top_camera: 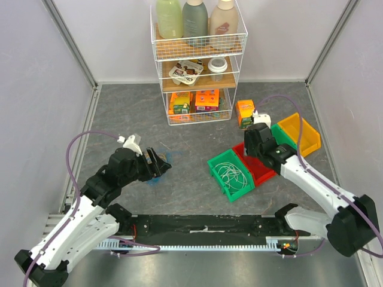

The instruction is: Untangle the cables

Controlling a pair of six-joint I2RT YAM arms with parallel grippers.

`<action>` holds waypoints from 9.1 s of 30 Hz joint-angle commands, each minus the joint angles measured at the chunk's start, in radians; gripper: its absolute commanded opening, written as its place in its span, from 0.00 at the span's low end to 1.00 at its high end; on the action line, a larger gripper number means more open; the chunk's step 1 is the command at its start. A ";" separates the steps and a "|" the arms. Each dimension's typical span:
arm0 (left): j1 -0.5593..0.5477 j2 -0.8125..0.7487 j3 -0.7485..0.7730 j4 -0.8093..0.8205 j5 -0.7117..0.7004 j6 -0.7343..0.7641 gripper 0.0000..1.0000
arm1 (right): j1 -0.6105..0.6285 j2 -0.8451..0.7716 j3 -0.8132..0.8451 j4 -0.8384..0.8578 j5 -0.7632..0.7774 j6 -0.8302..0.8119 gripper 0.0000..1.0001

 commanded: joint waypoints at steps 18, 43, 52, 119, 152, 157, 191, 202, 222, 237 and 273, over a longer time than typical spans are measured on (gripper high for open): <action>0.350 0.275 0.151 -0.028 0.036 0.050 0.92 | 0.177 -0.241 -0.025 0.041 -0.632 0.191 0.80; 0.845 0.584 -0.020 0.301 0.472 -0.020 0.08 | 0.677 0.605 0.292 0.731 -0.363 0.110 0.78; 0.844 0.303 0.012 0.174 0.410 0.007 0.02 | 0.697 0.837 0.404 0.989 -0.293 0.068 0.68; 0.839 0.323 0.809 0.264 0.695 -0.267 0.02 | 0.565 0.666 0.314 0.801 -0.291 -0.035 0.77; -0.147 0.427 -0.164 0.594 0.309 -0.112 0.20 | 0.569 -0.372 -0.173 0.150 -0.162 0.148 0.91; -0.146 0.364 -0.152 0.499 0.283 -0.060 0.49 | 0.569 -0.321 -0.139 0.126 -0.063 0.191 0.90; -0.147 0.222 -0.132 0.442 0.300 -0.008 0.71 | -0.425 0.107 -0.002 0.186 -0.121 0.082 0.53; -0.149 0.286 -0.126 0.477 0.315 -0.009 0.70 | -0.425 0.123 -0.050 0.222 -0.153 0.088 0.36; -0.149 0.364 -0.106 0.511 0.316 0.000 0.70 | -0.240 -0.033 -0.150 0.262 -0.239 0.074 0.00; -0.147 0.309 -0.096 0.451 0.264 0.003 0.71 | -0.136 -0.006 -0.098 0.184 -0.173 0.019 0.47; -0.147 -0.146 -0.096 0.109 -0.202 -0.101 0.72 | 0.820 0.518 0.206 0.350 0.167 0.515 0.90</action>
